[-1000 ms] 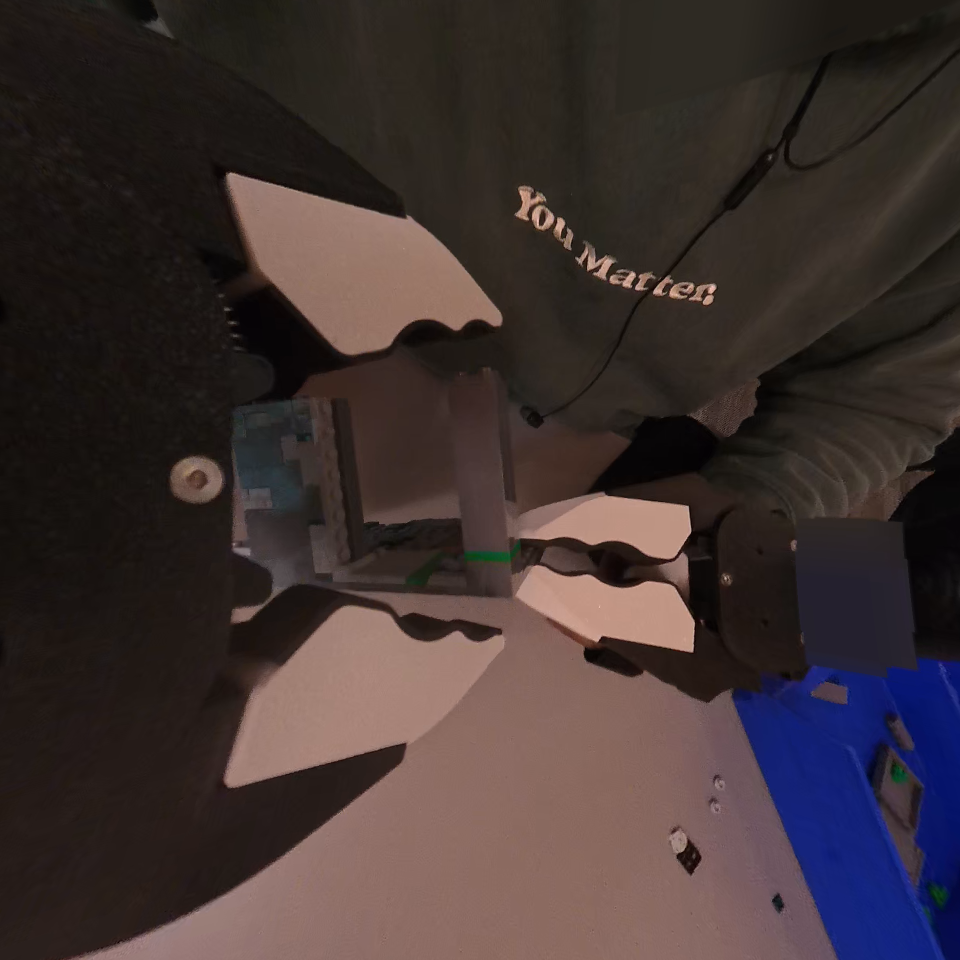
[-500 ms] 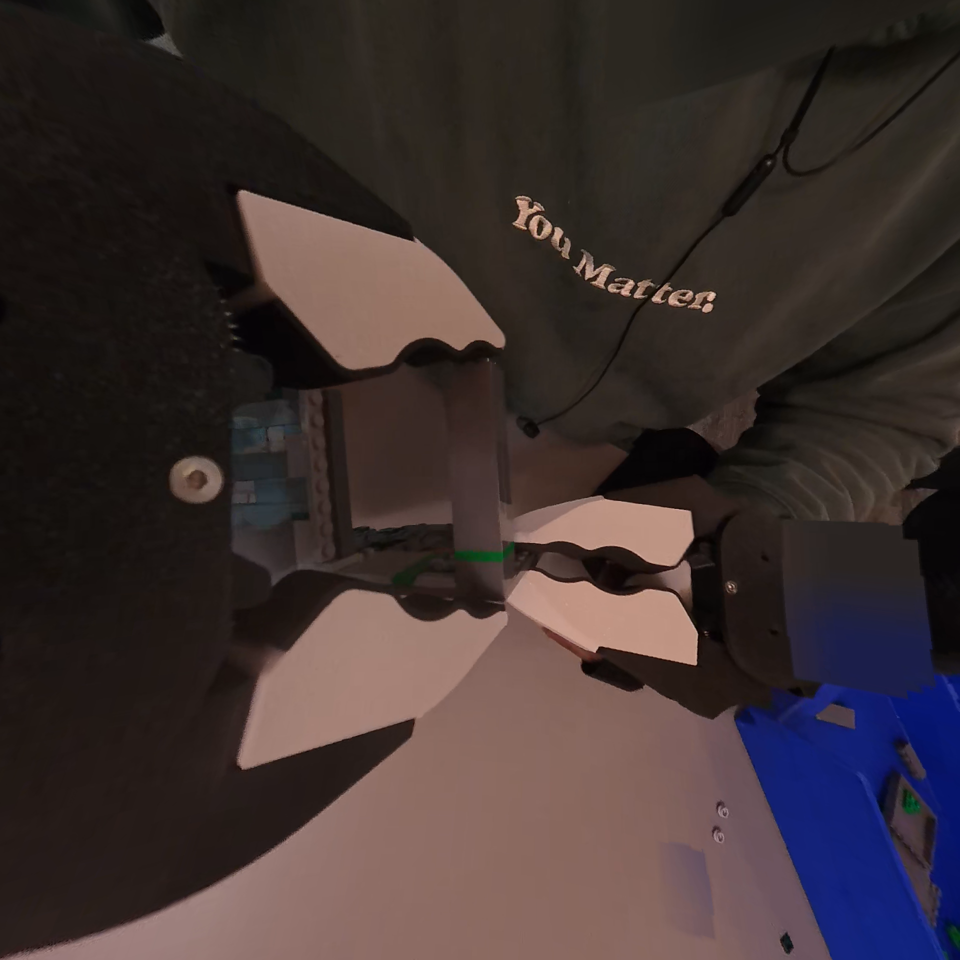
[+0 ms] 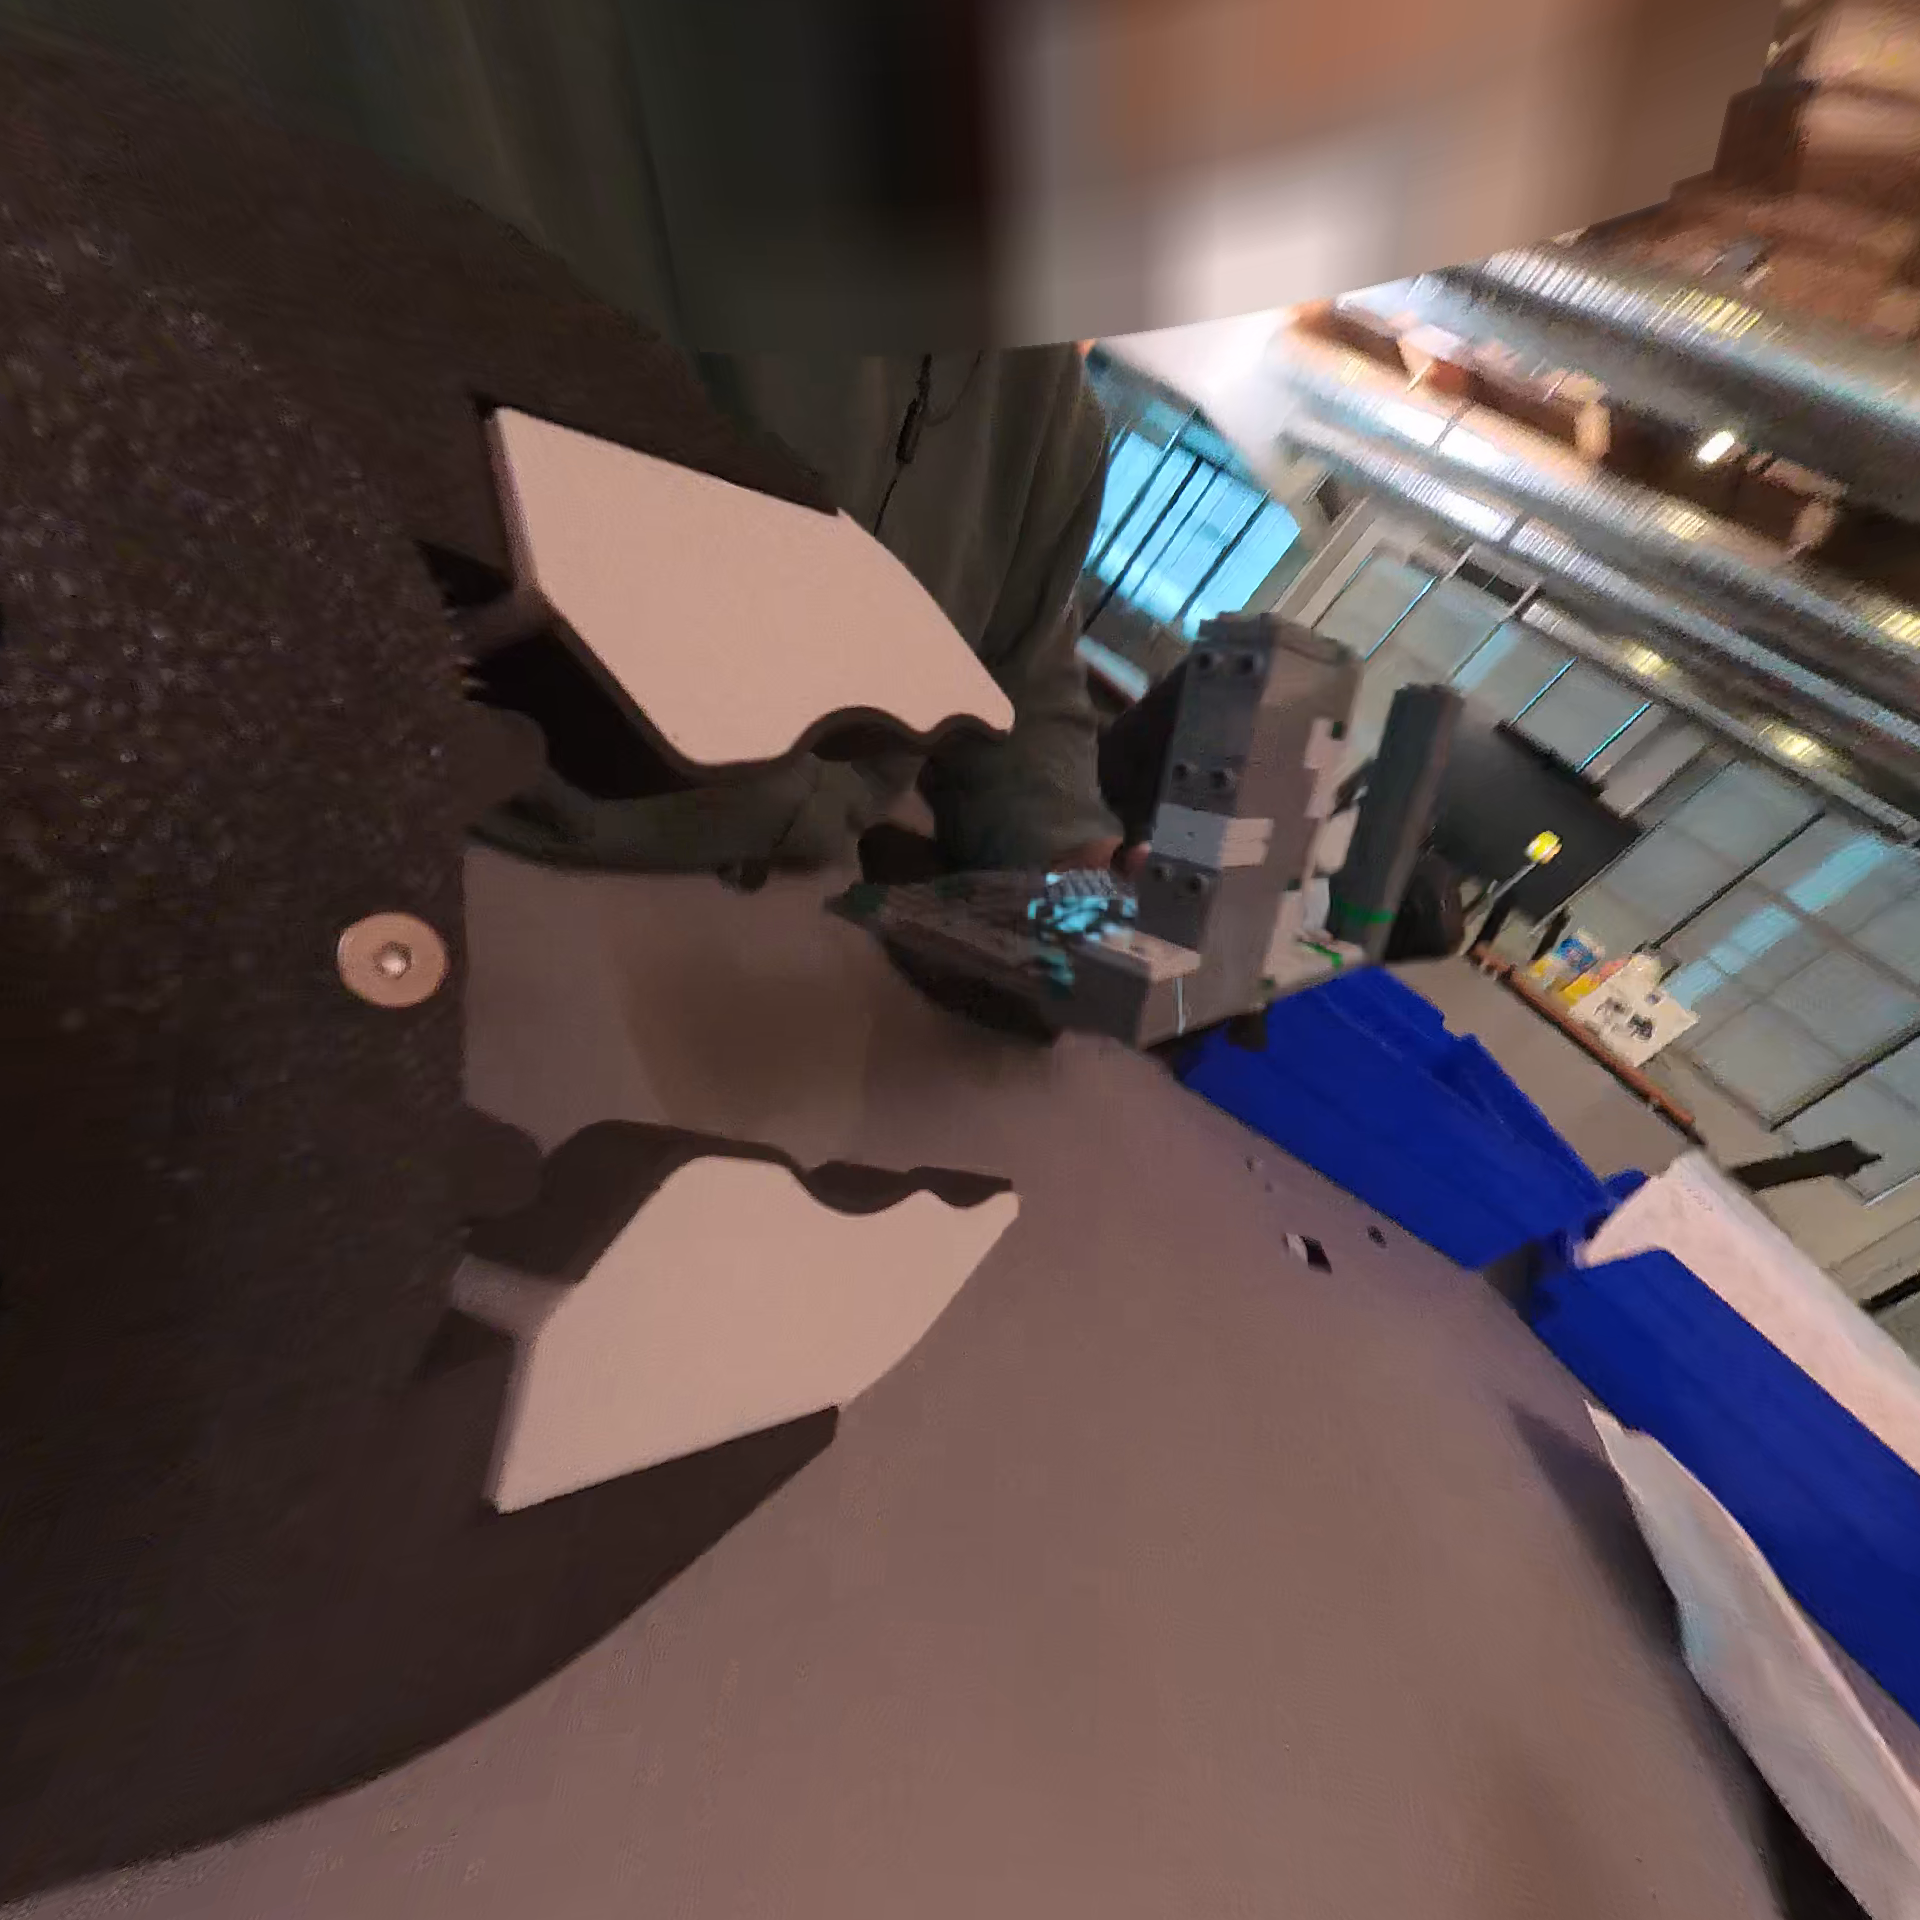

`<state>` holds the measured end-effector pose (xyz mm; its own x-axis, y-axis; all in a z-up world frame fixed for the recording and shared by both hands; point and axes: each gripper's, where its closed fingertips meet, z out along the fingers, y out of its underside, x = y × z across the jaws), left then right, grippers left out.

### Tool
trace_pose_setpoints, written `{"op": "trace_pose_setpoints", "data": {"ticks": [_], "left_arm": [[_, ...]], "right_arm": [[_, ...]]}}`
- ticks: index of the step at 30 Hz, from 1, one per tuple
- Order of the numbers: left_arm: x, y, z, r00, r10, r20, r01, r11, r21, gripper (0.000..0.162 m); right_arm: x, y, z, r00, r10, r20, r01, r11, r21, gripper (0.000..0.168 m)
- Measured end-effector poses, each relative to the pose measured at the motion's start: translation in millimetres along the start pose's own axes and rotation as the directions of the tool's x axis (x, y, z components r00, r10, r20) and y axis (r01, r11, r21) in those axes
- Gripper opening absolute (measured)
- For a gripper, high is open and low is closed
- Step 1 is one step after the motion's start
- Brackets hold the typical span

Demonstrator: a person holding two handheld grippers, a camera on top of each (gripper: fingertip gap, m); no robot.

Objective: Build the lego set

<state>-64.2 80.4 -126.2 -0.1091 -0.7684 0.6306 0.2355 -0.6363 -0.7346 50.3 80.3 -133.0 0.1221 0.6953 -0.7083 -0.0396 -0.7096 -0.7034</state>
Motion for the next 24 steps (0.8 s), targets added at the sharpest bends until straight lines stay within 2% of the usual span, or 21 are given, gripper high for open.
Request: {"op": "trace_pose_setpoints", "data": {"ticks": [2,4,8,14,17,21,24], "left_arm": [[0.3,0.3,4.8,1.000,0.000,-0.005,0.000,1.000,-0.002,0.007],[3.9,-0.5,9.5,1.000,0.000,-0.018,0.000,1.000,-0.003,0.007],[14.5,-4.4,13.0,0.998,0.046,-0.035,-0.046,0.999,0.001,0.007],[23.5,-8.1,12.5,0.989,0.146,-0.017,-0.146,0.989,-0.026,0.008],[27.5,-10.2,8.9,0.987,0.161,-0.021,-0.162,0.986,-0.047,0.027],[26.0,-4.9,-2.7,0.978,0.207,0.013,-0.204,0.973,-0.104,0.036],[20.7,7.2,-6.1,0.985,0.165,0.045,-0.154,0.972,-0.178,0.037]], "right_arm": [[-7.5,13.4,21.4,0.996,0.068,0.064,-0.070,0.997,0.034,0.069],[-12.5,17.8,38.9,0.993,0.074,0.089,-0.078,0.996,0.050,0.056],[-24.3,8.9,50.1,0.989,0.038,0.143,-0.051,0.995,0.089,0.008],[-30.0,4.6,51.5,0.983,0.045,0.175,-0.066,0.991,0.118,0.006],[-29.4,7.1,52.4,0.984,0.043,0.172,-0.065,0.990,0.125,0.006],[-28.9,9.9,51.8,0.976,0.069,0.209,-0.098,0.986,0.135,0.006],[-28.0,12.1,51.1,0.977,0.028,0.212,-0.058,0.989,0.137,0.006]]}}
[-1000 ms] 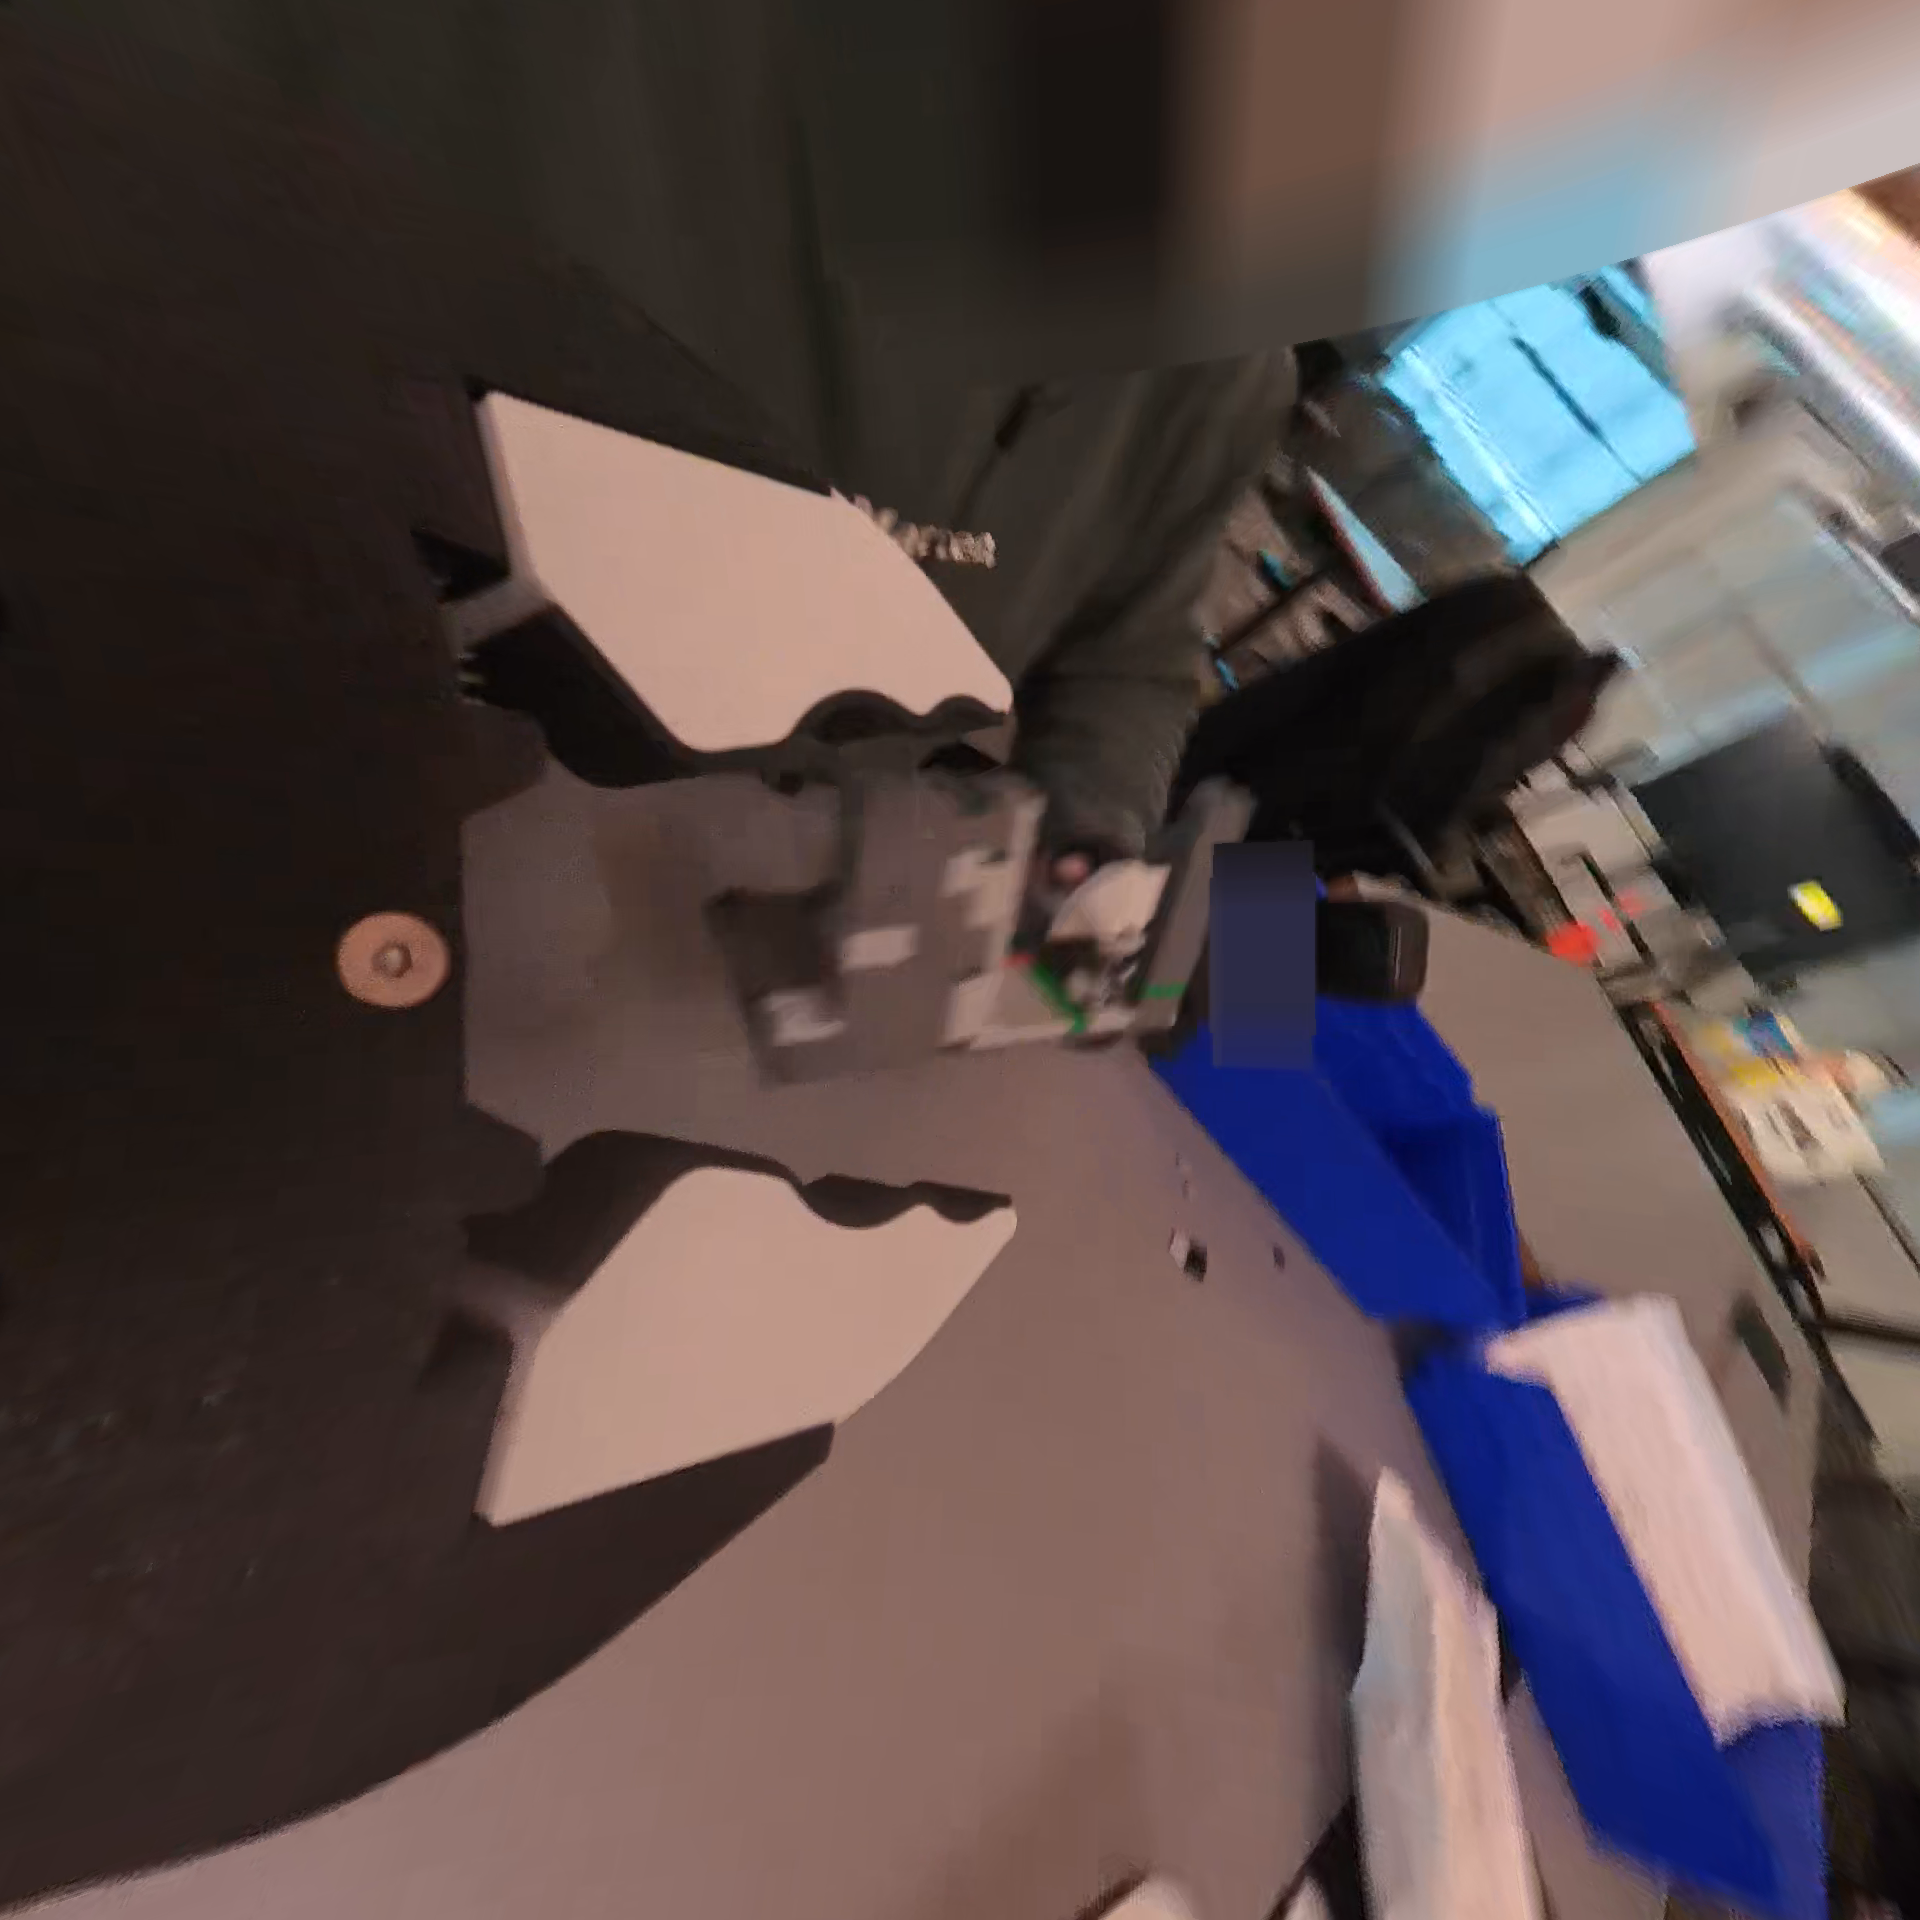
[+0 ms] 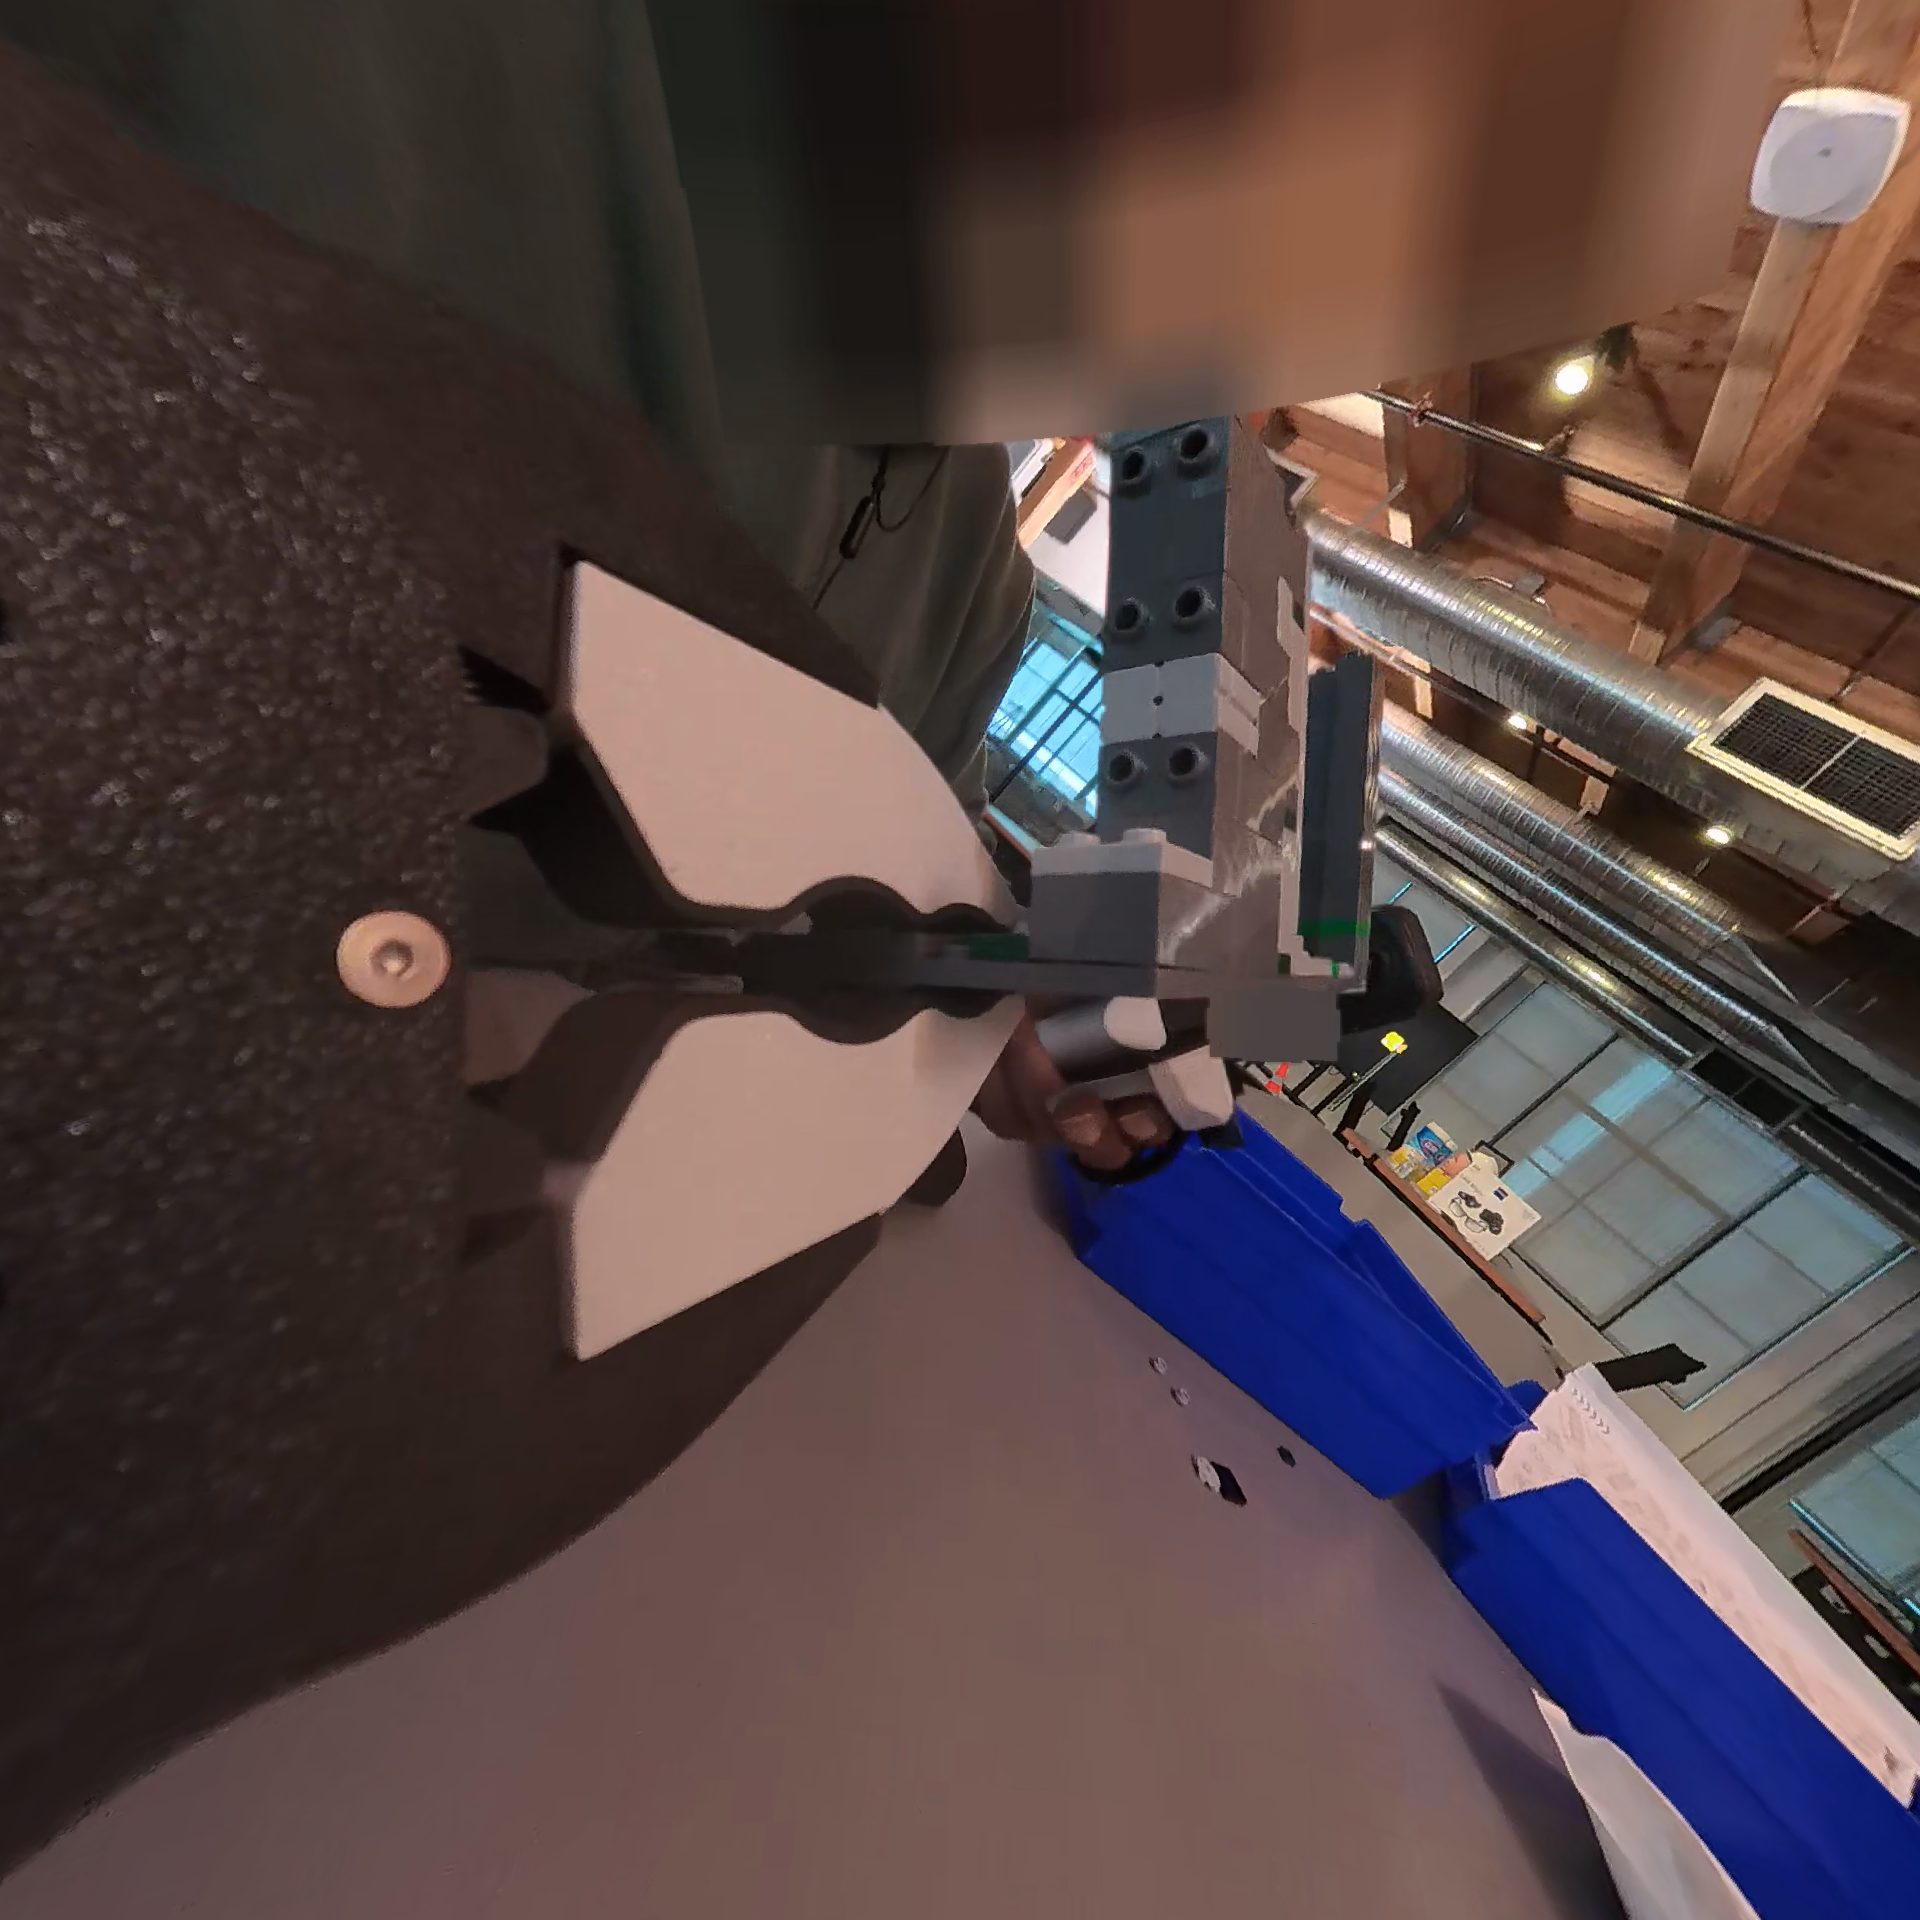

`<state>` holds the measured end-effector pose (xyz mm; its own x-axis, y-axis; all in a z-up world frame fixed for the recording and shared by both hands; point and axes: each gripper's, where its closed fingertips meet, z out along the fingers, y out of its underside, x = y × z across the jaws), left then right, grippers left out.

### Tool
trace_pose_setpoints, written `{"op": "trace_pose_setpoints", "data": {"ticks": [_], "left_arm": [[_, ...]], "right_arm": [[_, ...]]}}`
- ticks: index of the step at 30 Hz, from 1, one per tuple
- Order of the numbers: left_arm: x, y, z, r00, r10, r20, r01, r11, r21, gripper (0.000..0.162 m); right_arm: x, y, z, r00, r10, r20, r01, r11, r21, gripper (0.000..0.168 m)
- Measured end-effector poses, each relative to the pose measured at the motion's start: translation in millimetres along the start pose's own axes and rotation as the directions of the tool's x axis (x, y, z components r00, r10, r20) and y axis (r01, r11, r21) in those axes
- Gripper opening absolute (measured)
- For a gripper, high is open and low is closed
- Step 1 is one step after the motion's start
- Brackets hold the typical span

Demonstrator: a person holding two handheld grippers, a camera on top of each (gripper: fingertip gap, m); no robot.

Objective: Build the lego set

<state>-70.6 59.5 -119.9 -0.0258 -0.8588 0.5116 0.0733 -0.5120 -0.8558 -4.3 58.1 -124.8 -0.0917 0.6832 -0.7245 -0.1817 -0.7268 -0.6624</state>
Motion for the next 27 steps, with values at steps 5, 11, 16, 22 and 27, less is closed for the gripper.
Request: {"op": "trace_pose_setpoints", "data": {"ticks": [5,11,16,22,27], "left_arm": [[-4.2,4.9,8.2,0.994,-0.109,0.004,0.109,0.994,-0.021,0.017],[-11.5,15.0,10.0,0.972,-0.233,-0.011,0.232,0.970,-0.079,0.006],[-9.1,15.5,10.7,0.963,-0.266,-0.034,0.262,0.961,-0.093,0.007],[-8.1,12.2,14.1,0.973,-0.229,-0.042,0.226,0.972,-0.065,0.006],[-3.7,15.9,20.0,0.973,-0.224,-0.061,0.220,0.973,-0.066,0.024]], "right_arm": [[6.1,4.5,3.9,0.997,-0.067,-0.031,0.065,0.997,-0.047,0.006],[11.7,6.3,2.0,0.991,-0.114,-0.075,0.109,0.992,-0.065,0.005],[10.1,8.2,1.4,0.988,-0.135,-0.078,0.129,0.988,-0.079,0.006],[8.7,6.2,-1.3,0.989,-0.128,-0.072,0.124,0.990,-0.060,0.006],[8.0,2.8,-2.1,0.990,-0.123,-0.066,0.121,0.992,-0.043,0.006]]}}
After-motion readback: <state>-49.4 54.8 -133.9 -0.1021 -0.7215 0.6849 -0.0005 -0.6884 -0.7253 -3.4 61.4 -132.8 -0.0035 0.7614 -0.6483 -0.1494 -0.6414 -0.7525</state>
